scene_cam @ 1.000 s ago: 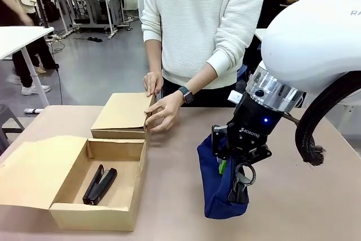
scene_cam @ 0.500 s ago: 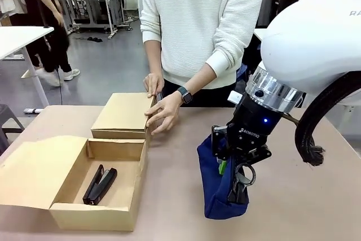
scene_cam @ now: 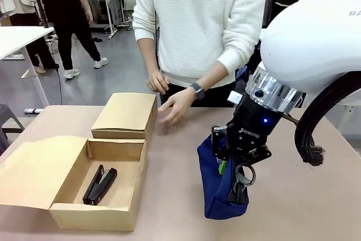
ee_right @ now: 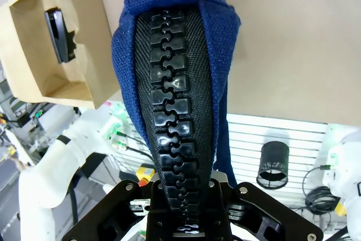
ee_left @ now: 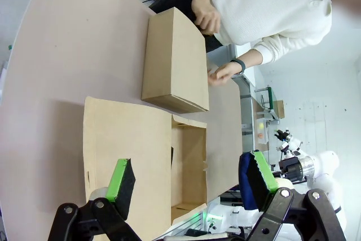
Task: Place items inside the box.
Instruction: Pick up a Pencil pouch or Stapler and place it inside the Mailer Box closest to the robot.
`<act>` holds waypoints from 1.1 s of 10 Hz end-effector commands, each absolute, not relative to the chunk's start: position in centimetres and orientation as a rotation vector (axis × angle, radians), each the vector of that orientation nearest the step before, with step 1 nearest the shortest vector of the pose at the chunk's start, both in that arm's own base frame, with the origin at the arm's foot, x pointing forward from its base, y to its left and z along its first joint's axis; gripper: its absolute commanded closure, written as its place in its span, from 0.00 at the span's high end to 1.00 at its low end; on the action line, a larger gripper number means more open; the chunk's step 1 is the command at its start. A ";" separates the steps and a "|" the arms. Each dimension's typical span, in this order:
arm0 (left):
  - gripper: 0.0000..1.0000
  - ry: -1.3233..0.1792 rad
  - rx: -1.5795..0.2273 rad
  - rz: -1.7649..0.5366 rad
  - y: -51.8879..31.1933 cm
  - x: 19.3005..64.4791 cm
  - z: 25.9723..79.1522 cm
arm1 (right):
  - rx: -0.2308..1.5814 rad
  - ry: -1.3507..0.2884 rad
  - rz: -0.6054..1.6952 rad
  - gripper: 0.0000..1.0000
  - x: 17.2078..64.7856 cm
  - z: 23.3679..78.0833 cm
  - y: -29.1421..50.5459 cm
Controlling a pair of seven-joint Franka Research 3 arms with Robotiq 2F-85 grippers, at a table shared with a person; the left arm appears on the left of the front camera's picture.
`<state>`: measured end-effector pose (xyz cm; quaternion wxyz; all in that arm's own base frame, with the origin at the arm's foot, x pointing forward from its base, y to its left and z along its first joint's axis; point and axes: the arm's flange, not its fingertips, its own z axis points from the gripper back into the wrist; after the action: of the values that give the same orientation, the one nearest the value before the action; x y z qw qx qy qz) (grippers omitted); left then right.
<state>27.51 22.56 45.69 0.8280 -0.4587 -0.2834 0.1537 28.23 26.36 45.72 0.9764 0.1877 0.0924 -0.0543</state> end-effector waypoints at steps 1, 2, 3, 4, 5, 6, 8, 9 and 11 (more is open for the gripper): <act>1.00 -0.625 -0.989 0.312 22.5 27.5 45.7 | 0.402 0.190 -0.097 0.07 28.5 46.0 26.8; 1.00 -0.625 -0.989 0.312 22.5 27.5 45.7 | 0.403 0.190 -0.097 0.07 28.5 45.9 26.8; 1.00 -0.625 -0.989 0.312 22.5 27.5 45.7 | 0.406 0.190 -0.097 0.07 28.5 45.9 26.8; 1.00 -0.625 -0.989 0.312 22.5 27.5 45.7 | 0.425 0.194 -0.073 0.07 28.4 46.0 27.1; 1.00 -0.625 -0.989 0.312 22.5 27.5 45.7 | 0.490 0.171 -0.007 0.07 28.6 46.6 29.3; 1.00 -0.625 -0.989 0.312 22.5 27.5 45.7 | 0.541 0.123 -0.022 0.07 29.2 47.0 31.9; 1.00 -0.625 -0.989 0.312 22.5 27.5 45.7 | 0.654 0.124 0.032 0.07 30.0 47.0 38.9; 1.00 -0.625 -0.989 0.312 22.5 27.5 45.7 | 0.676 0.128 0.039 0.07 30.0 46.3 42.2; 1.00 -0.625 -0.989 0.312 22.5 27.5 45.7 | 0.559 -0.150 0.050 0.07 30.1 44.7 44.8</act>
<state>27.51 22.55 45.69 0.8281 -0.4587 -0.2833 0.1536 28.91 44.24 45.72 0.9490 0.3144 0.0042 0.0232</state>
